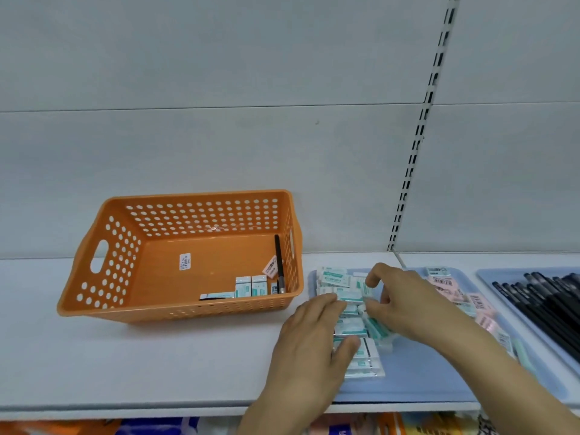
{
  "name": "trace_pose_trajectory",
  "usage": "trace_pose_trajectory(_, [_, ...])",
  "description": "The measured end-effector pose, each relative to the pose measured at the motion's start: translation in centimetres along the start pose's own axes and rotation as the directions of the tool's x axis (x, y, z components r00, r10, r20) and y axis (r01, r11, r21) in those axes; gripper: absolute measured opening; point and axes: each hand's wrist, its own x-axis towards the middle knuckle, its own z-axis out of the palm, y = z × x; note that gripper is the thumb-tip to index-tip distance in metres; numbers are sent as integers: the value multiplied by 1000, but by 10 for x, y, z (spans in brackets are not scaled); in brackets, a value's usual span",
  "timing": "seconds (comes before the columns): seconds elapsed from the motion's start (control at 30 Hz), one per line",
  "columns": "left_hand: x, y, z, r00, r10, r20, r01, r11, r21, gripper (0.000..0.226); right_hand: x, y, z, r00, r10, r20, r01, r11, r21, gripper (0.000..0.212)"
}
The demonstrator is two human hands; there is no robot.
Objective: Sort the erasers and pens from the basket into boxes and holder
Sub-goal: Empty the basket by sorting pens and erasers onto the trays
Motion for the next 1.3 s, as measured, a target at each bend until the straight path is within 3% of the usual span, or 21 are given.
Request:
trace_pose_trajectory(0.17, [-17, 13, -23, 995, 87, 46, -84, 995, -57, 55, -5, 1, -3, 998, 39, -52, -39, 999, -5, 16])
trace_pose_trajectory(0.27, [-37, 18, -74, 989, 122, 81, -93, 948, -305, 31, -4, -14, -14, 989, -1, -147, 26, 985, 168, 11])
trace_pose_trajectory(0.33, [-35, 8, -115, 995, 85, -43, -95, 909, -407, 17, 3, -37, -21, 980, -42, -195, 100, 950, 296, 19])
trace_pose_trajectory(0.4, [-14, -18, -145, 978, 34, -206, -96, 950, -297, 15, 17, -63, -19, 979, -72, -193, 134, 934, 332, 33])
trace_pose_trajectory(0.43, [2, -31, -154, 979, 8, -205, -47, 981, -188, 17, 24, -76, -16, 980, -80, -181, 135, 938, 318, 42])
trace_pose_trajectory(0.5, [36, -59, -156, 995, -97, -10, 98, 993, 72, 29, 35, -98, -6, 983, -99, -154, 137, 956, 261, 53])
trace_pose_trajectory(0.6, [74, -87, -136, 924, -247, 292, 158, 942, 297, 47, 40, -111, 10, 982, -99, -161, 131, 971, 202, 31])
trace_pose_trajectory(0.67, [85, -92, -125, 898, -242, 368, 142, 950, 277, 47, 38, -111, 17, 976, -91, -197, 129, 974, 186, 27])
trace_pose_trajectory(0.9, [93, -103, -112, 922, -165, 349, 146, 986, 80, 15, 25, -113, 23, 961, -100, -259, 143, 977, 156, 28])
trace_pose_trajectory(1.07, [89, -101, -120, 911, -95, 402, 116, 993, -27, 15, 22, -109, 25, 949, -122, -292, 175, 971, 161, 30])
trace_pose_trajectory(1.17, [82, -101, -133, 948, -56, 315, 68, 997, -25, 14, 20, -105, 25, 940, -145, -310, 192, 973, 129, 33])
trace_pose_trajectory(1.23, [76, -98, -151, 990, -29, 135, 46, 991, -122, 11, 20, -105, 22, 844, -202, -497, 272, 959, 72, 40])
trace_pose_trajectory(1.3, [69, -89, -170, 1000, -21, -15, 15, 946, -322, 9, 24, -115, 17, 736, -294, -610, 399, 916, 39, 55])
